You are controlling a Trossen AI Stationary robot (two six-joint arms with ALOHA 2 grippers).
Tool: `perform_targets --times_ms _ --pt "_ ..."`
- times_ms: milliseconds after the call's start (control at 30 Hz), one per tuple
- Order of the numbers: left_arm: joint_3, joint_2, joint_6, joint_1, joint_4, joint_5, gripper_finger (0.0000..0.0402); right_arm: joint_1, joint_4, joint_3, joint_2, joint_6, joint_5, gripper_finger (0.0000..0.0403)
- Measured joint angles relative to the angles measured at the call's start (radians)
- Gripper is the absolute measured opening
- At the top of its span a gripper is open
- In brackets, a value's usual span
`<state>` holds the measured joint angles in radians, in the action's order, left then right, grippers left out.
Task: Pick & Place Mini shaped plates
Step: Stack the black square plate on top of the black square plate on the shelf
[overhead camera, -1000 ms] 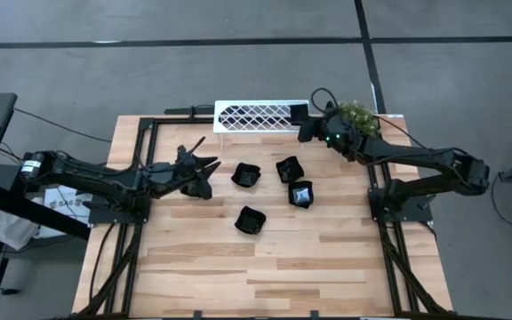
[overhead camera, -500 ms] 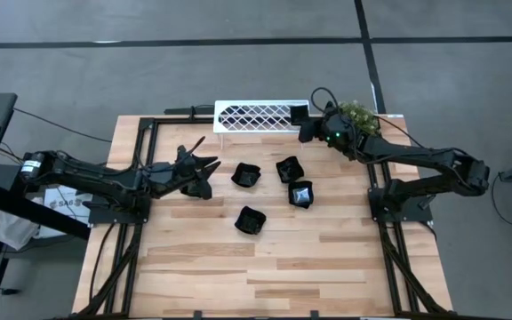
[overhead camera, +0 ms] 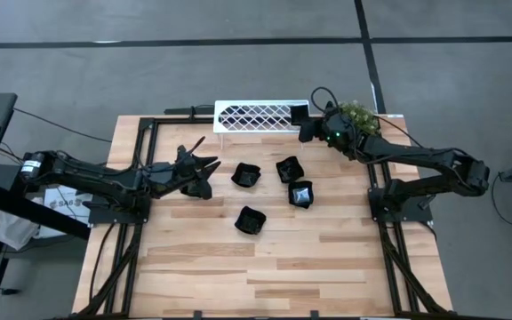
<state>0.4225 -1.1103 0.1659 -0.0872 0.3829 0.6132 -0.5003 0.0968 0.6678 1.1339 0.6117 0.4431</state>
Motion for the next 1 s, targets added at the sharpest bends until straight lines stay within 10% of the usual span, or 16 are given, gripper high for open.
perform_targets --times_ms 1000 --pt "0.000 0.000 0.000 0.000 0.009 0.000 0.0088 -0.066 0.015 0.001 0.008 -0.035 -0.108 0.0002"
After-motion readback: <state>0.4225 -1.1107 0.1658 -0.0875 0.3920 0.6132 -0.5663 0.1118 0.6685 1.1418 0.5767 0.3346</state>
